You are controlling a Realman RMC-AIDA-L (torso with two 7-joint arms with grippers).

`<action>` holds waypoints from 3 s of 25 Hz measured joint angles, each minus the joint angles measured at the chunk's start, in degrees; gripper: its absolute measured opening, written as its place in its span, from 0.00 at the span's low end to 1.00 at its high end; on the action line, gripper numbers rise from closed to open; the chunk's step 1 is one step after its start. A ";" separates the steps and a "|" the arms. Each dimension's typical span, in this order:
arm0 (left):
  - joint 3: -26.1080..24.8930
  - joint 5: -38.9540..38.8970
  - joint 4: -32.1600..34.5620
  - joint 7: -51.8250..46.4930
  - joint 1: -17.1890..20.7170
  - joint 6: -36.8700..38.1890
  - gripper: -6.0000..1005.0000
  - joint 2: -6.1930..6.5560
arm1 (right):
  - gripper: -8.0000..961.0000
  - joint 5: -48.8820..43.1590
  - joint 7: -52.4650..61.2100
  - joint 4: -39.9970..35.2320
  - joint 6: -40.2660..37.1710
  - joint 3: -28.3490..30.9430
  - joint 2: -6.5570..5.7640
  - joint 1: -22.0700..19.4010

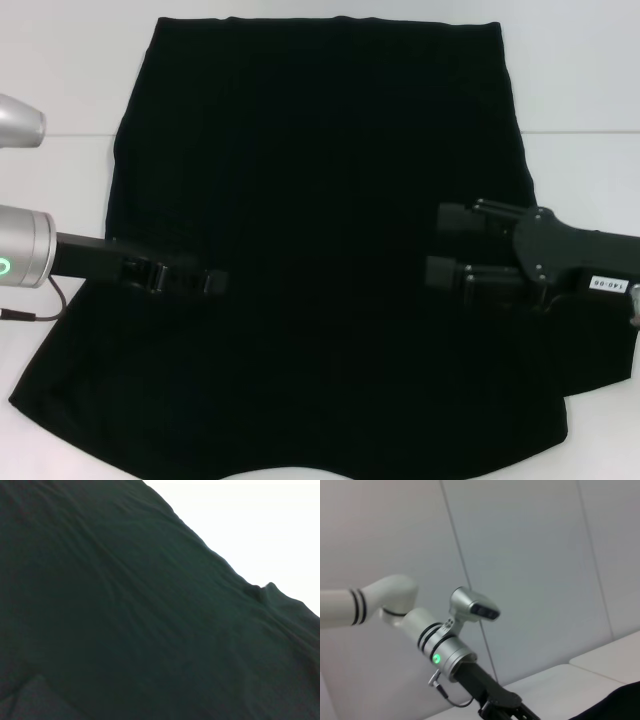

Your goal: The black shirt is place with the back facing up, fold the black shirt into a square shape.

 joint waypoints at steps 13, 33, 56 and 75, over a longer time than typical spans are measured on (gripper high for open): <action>-0.98 5.20 2.15 -10.28 4.34 -7.88 0.88 0.23 | 0.93 0.70 1.54 -0.28 0.41 0.51 -0.77 -0.19; -0.74 -12.21 -0.69 6.99 3.50 13.03 0.94 -0.27 | 0.93 0.59 8.25 -0.80 2.91 2.80 -1.94 -0.57; 7.77 -17.74 -7.18 44.44 6.59 8.92 0.92 -5.65 | 0.93 -30.90 61.31 -9.73 9.50 1.07 -11.50 -3.65; 9.64 -18.23 -7.01 44.67 5.85 6.09 0.91 -5.74 | 0.93 -32.05 61.31 -3.97 19.99 0.03 -9.17 -0.43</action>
